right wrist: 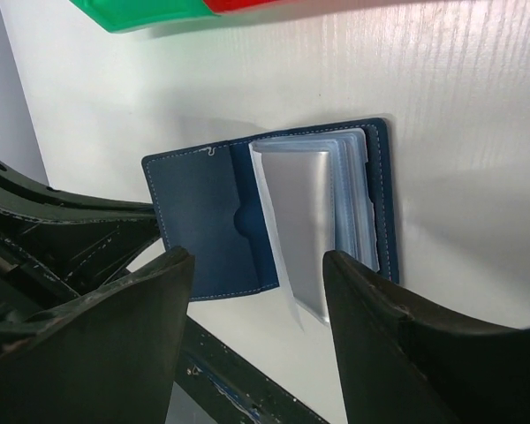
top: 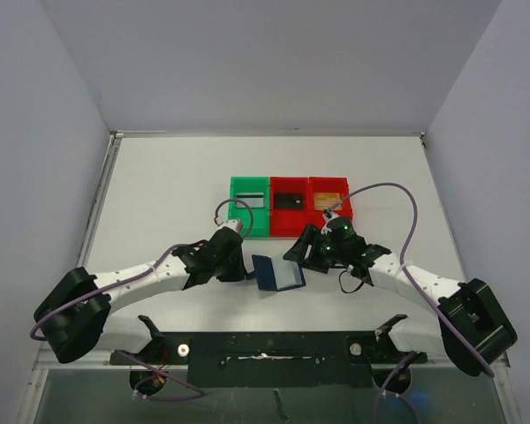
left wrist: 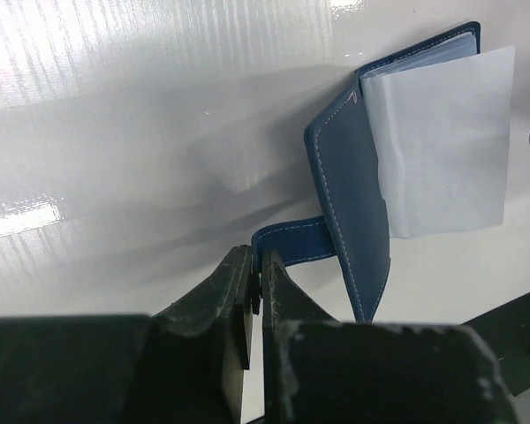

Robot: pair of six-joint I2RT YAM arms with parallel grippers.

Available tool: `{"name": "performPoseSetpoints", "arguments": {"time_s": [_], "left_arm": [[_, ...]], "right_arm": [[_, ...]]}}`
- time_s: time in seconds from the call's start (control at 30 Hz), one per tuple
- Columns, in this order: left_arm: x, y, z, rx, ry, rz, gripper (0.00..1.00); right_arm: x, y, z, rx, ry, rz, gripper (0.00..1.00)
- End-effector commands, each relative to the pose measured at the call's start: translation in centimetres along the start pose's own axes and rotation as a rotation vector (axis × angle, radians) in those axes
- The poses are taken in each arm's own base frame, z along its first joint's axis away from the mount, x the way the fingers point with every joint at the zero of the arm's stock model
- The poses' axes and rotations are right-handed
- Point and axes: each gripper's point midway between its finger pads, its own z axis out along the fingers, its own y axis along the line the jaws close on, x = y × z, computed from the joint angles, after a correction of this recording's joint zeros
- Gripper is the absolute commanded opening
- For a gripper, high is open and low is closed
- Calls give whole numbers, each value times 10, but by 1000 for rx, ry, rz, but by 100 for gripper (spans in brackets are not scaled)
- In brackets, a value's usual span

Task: Take the credit cards out of the card holder

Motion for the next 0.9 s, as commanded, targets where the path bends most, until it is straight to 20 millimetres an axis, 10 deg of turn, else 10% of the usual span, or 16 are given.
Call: {"name": "performPoseSetpoints", "arguments": {"time_s": [0.0,0.87], "left_arm": [[-16,-18,-4,70,-50,-7,0],[-14,-19,-3,71,-35,2,0]], "right_arm": [[-8,14,-9,-23,-21,-52,60],[12,24,3,-27,58,-78,62]]}}
